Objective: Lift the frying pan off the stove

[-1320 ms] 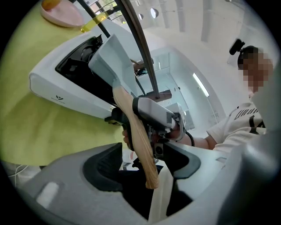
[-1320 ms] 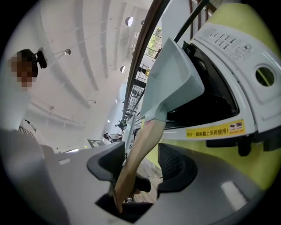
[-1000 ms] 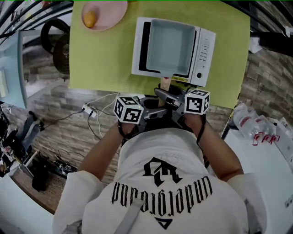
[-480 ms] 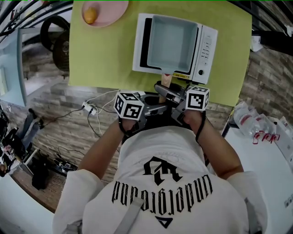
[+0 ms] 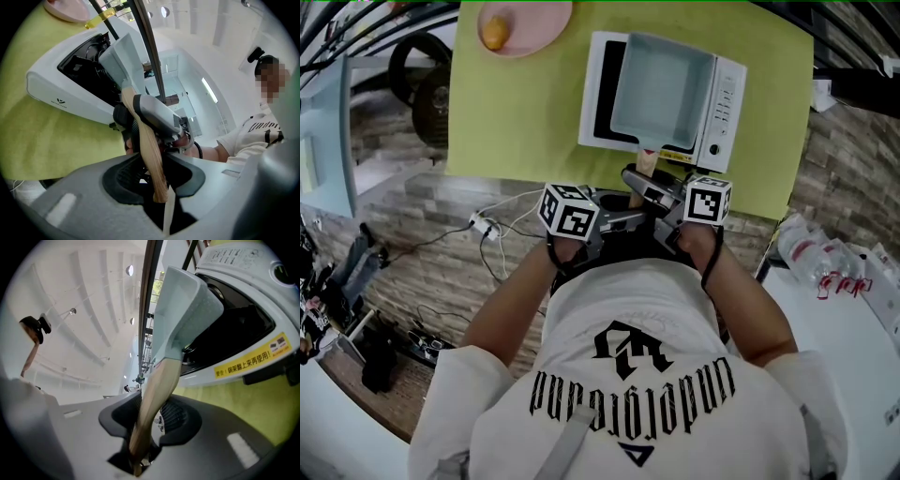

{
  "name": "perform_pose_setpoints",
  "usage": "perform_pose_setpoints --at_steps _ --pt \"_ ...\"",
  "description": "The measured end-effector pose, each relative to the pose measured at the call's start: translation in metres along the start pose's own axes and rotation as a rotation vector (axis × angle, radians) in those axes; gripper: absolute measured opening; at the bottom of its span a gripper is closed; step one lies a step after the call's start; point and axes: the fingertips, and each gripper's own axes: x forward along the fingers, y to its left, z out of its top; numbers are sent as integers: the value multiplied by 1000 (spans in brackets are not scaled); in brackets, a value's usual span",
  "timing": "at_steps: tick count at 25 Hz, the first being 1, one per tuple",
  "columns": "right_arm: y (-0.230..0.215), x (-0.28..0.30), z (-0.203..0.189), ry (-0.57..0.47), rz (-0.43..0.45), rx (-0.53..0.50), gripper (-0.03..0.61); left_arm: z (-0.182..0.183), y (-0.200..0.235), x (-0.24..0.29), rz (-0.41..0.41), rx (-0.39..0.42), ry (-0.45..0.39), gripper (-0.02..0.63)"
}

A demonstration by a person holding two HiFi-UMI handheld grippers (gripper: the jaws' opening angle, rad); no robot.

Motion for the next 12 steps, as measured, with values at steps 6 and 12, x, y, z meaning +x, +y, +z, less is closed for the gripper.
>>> perform_pose_setpoints --at_steps 6,12 --pt "11 1 4 1 -2 -33 126 5 -7 -2 -18 21 -8 133" --pt "27 1 8 2 -7 -76 126 12 -22 -8 -29 50 -30 135"
